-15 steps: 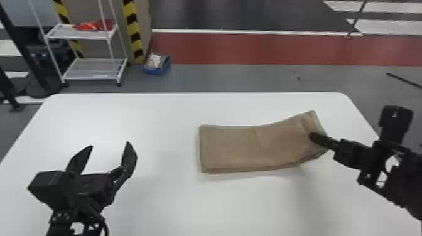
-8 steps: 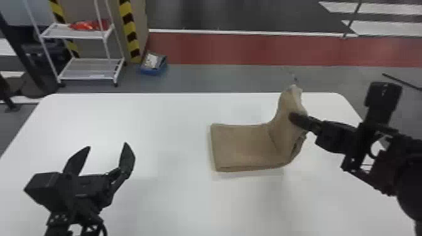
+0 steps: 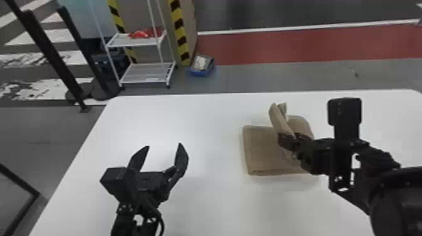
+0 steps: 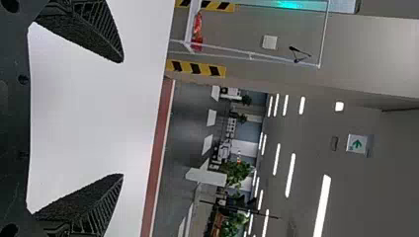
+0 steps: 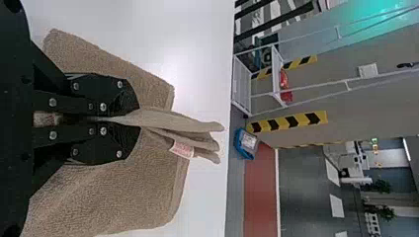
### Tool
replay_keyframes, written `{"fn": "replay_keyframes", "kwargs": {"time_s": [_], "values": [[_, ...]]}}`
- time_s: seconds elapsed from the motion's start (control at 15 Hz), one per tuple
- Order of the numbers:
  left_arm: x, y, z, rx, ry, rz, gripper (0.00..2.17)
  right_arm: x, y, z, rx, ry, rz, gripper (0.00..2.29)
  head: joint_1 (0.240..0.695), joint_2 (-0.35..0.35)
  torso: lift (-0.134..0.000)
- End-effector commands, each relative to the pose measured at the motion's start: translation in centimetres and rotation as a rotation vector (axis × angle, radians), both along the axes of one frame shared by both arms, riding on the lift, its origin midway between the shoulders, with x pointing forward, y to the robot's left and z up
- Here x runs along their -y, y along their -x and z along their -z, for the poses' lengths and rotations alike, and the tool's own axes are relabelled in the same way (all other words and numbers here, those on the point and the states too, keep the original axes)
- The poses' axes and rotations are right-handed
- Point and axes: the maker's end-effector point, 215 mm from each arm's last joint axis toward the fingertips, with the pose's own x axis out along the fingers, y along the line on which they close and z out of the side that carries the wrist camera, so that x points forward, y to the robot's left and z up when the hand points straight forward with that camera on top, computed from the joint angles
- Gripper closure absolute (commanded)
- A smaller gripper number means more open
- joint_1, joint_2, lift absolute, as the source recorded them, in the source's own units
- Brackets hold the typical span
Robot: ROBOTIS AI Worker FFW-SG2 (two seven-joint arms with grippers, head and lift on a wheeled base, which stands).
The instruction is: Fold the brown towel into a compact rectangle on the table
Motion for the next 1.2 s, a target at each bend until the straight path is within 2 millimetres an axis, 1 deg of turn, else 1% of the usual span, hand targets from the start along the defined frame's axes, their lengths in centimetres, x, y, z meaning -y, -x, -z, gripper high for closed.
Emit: {"fn": "replay_keyframes", "kwargs": {"time_s": [0.0, 0.07, 0.2, 0.27, 0.33, 0.47, 0.53, 0.6, 0.67, 0.73, 0.8, 0.87, 1.0, 1.13], "values": [[0.1, -0.1, 0.3, -0.004, 0.001, 0.002, 0.04, -2.9, -0.6, 0.1, 0.071, -0.005, -0.046, 0.14, 0.695, 0.188, -0.126], [0.1, -0.1, 0.4, -0.006, 0.001, 0.001, 0.04, -4.0, -0.9, -0.5, 0.11, -0.03, -0.067, 0.01, 0.695, 0.208, -0.126], [0.2, -0.2, 0.3, -0.004, 0.001, 0.005, 0.04, -5.7, -0.8, -1.4, 0.152, -0.1, -0.109, 0.02, 0.695, 0.227, -0.126], [0.2, -0.1, 0.4, -0.006, 0.001, 0.005, 0.04, -6.2, -0.7, -1.6, 0.159, -0.134, -0.12, 0.03, 0.695, 0.236, -0.126], [0.1, -0.1, 0.4, -0.006, 0.0, 0.005, 0.04, -6.1, -0.8, -1.6, 0.156, -0.143, -0.118, 0.03, 0.695, 0.252, -0.126], [0.2, -0.1, 0.4, -0.006, 0.001, 0.005, 0.04, -6.1, -0.8, -1.3, 0.15, -0.145, -0.117, 0.05, 0.695, 0.259, -0.126], [0.2, -0.1, 0.4, -0.005, 0.001, 0.006, 0.04, -6.0, -1.0, -1.1, 0.142, -0.143, -0.116, 0.1, 0.695, 0.259, -0.126], [0.2, -0.1, 0.3, -0.004, 0.001, 0.006, 0.04, -6.1, -1.2, -0.9, 0.136, -0.143, -0.117, 0.23, 0.695, 0.259, -0.126], [0.3, -0.2, 0.2, -0.002, 0.002, 0.009, 0.04, -7.0, -1.0, -0.9, 0.131, -0.152, -0.155, 0.6, 0.695, 0.259, -0.126], [0.4, -0.2, 0.1, 0.0, 0.0, 0.014, 0.04, -8.2, -0.7, -0.9, 0.125, -0.158, -0.192, 1.28, 0.695, 0.259, -0.126], [0.5, -0.2, 0.0, 0.002, 0.0, 0.015, 0.04, -9.3, -0.2, -0.1, 0.107, -0.138, -0.215, 1.93, 0.695, 0.265, -0.126], [0.5, -0.2, 0.0, 0.002, 0.0, 0.015, 0.04, -10.3, 0.1, 0.6, 0.099, -0.113, -0.236, 2.02, 0.695, 0.272, -0.126], [0.4, -0.4, -0.2, 0.006, -0.001, 0.016, 0.04, -11.3, 0.3, 1.7, 0.088, -0.068, -0.259, 2.02, 0.695, 0.288, -0.126], [0.5, -0.5, -0.2, 0.005, 0.0, 0.018, 0.04, -11.9, 0.9, 4.4, 0.036, -0.004, -0.282, 2.02, 0.695, 0.307, -0.126]]}}
